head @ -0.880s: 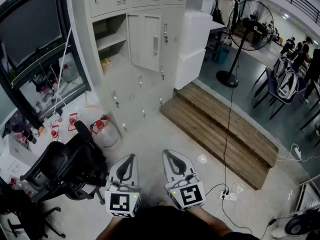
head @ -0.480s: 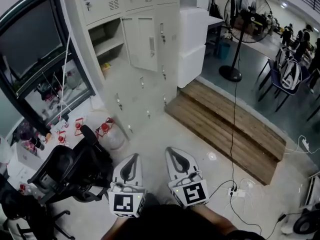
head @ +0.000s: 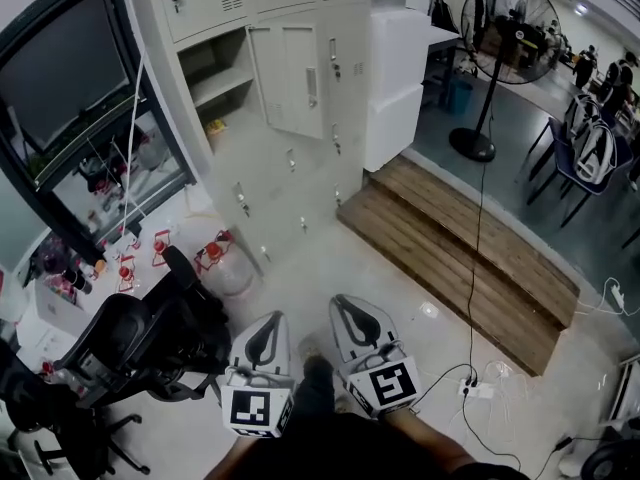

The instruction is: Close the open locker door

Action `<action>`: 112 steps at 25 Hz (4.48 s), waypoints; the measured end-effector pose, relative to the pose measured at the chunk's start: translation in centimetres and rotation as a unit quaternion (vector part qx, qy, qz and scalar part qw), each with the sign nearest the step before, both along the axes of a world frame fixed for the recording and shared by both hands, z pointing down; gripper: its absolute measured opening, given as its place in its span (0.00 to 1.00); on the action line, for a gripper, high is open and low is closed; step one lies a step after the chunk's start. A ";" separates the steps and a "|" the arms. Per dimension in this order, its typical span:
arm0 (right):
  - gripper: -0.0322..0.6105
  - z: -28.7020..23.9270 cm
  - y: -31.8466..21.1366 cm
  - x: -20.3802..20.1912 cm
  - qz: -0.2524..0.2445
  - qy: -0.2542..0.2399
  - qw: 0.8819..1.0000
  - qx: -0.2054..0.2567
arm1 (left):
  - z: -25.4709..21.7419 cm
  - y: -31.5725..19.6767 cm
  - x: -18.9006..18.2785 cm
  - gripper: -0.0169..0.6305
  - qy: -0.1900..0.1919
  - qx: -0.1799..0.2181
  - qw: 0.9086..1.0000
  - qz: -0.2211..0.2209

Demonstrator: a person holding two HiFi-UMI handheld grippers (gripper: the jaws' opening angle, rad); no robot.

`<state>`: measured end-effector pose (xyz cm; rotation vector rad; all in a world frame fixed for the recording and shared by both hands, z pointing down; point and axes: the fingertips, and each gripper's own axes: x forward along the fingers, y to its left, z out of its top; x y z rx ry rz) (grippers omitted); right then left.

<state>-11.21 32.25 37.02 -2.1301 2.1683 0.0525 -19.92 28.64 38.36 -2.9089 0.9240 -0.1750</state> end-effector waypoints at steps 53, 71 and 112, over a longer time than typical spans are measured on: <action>0.18 -3.6 -30.5 20.0 0.028 -0.002 0.999 0.044 | -3.0 -31.5 19.7 0.03 0.027 0.021 0.997 0.075; 0.18 -8.4 -47.1 31.3 -0.149 0.020 0.985 0.086 | -6.9 -45.3 32.2 0.03 0.042 0.044 0.997 -0.053; 0.21 -5.9 -52.1 33.6 -0.498 0.019 0.866 0.036 | -6.0 -48.6 37.3 0.03 0.021 0.046 0.975 -0.217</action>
